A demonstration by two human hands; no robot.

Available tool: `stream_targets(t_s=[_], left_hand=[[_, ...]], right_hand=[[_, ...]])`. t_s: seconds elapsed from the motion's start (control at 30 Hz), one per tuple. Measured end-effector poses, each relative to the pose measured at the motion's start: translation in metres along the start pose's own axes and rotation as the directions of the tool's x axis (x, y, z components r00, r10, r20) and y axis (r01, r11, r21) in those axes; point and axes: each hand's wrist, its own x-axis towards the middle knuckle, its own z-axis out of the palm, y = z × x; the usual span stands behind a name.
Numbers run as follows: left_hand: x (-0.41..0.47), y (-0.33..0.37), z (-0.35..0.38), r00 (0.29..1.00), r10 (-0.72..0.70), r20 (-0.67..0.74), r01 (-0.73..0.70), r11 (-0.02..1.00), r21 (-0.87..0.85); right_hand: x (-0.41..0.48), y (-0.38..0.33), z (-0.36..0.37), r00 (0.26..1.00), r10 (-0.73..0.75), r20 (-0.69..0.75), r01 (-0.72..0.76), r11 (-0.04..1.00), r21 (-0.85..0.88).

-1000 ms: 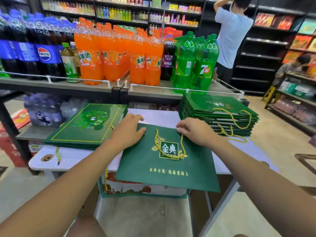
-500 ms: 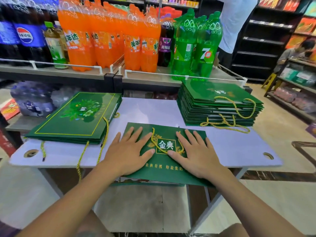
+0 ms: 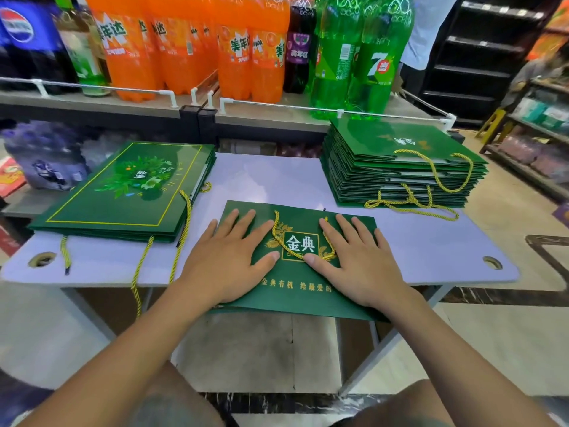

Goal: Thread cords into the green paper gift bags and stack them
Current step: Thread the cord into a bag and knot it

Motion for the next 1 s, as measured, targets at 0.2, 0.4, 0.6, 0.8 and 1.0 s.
stream_targets(t_s=[0.2,0.4,0.6,0.8,1.0], left_hand=[[-0.007,0.002,-0.003,0.995,-0.039,-0.087,0.039,0.999,-0.001],[-0.011,0.004,-0.007,0.968,-0.153,-0.200,0.127,0.983,-0.136],[-0.015,0.003,-0.016,0.926,-0.192,-0.326,0.026,0.892,-0.451],[-0.015,0.006,-0.046,0.876,-0.213,-0.432,-0.080,0.820,-0.567],[0.015,0.027,-0.124,0.834,-0.155,-0.530,-0.180,0.832,-0.526]], right_hand=[[-0.010,0.007,-0.009,0.976,0.013,-0.217,0.050,0.957,0.285],[-0.023,0.027,-0.010,0.891,0.377,-0.254,-0.316,0.915,0.251],[-0.032,0.023,-0.018,0.910,0.331,-0.247,-0.120,0.785,0.608],[-0.029,0.028,-0.060,0.876,0.365,-0.315,0.006,0.646,0.763],[0.004,0.056,-0.140,0.842,0.370,-0.394,0.056,0.665,0.744]])
